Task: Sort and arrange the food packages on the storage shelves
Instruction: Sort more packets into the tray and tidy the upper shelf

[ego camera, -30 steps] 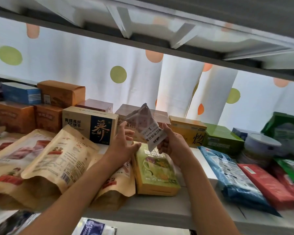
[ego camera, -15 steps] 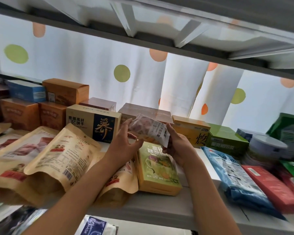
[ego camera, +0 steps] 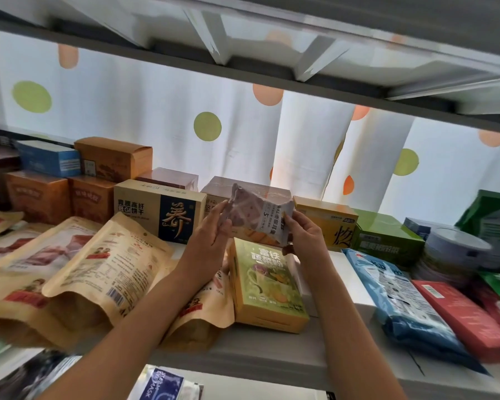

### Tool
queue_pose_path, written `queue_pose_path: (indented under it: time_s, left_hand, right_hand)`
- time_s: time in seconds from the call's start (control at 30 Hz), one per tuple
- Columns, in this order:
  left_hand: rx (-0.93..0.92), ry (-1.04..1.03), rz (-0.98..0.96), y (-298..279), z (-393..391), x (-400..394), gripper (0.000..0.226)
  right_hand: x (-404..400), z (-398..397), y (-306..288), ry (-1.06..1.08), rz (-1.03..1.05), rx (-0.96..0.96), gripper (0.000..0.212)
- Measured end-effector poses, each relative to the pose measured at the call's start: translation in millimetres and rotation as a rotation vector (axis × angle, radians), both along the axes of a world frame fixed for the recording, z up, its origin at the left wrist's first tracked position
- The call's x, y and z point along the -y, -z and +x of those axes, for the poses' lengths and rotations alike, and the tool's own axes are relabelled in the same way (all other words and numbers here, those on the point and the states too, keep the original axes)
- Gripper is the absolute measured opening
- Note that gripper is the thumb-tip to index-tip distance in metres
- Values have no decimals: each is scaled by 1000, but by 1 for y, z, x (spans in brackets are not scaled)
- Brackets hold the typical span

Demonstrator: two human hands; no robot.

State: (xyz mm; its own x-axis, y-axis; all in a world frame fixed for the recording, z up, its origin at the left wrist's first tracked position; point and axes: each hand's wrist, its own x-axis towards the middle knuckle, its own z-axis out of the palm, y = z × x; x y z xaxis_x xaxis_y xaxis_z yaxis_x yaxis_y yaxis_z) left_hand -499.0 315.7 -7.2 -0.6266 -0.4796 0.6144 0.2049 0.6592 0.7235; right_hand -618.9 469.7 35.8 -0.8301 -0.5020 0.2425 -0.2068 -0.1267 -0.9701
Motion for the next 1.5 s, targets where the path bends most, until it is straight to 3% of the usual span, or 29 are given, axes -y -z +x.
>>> queue_pose_path:
  time_s: [0.23,0.47,0.77,0.87,1.0,1.33,1.5]
  left_hand:
    - [-41,-54,-49,2,-1,4,53]
    - [-83,-12,26,-5,7,-1,63]
    - [-16,34,115,-2,5,-1,51]
    - [-7,-2,115,0,3,1,38]
    - [12,-41,87,-1,1,1,27]
    - [24,-74,59,-3,2,-1,30]
    - [158,-67,0,-6,0,-3,45]
  right_hand:
    - [-5,-4,0,-27,-120,13,16]
    - [-9,-6,0,-28,-260,67,23]
    - [-10,-1,-3,-19,-230,52,36]
    - [-9,-2,-1,-30,-210,51,42]
    - [-6,-3,1,56,-137,8,30]
    - [-4,-1,0,109,-50,-50,23]
    - [3,-2,8,126,43,-172,24]
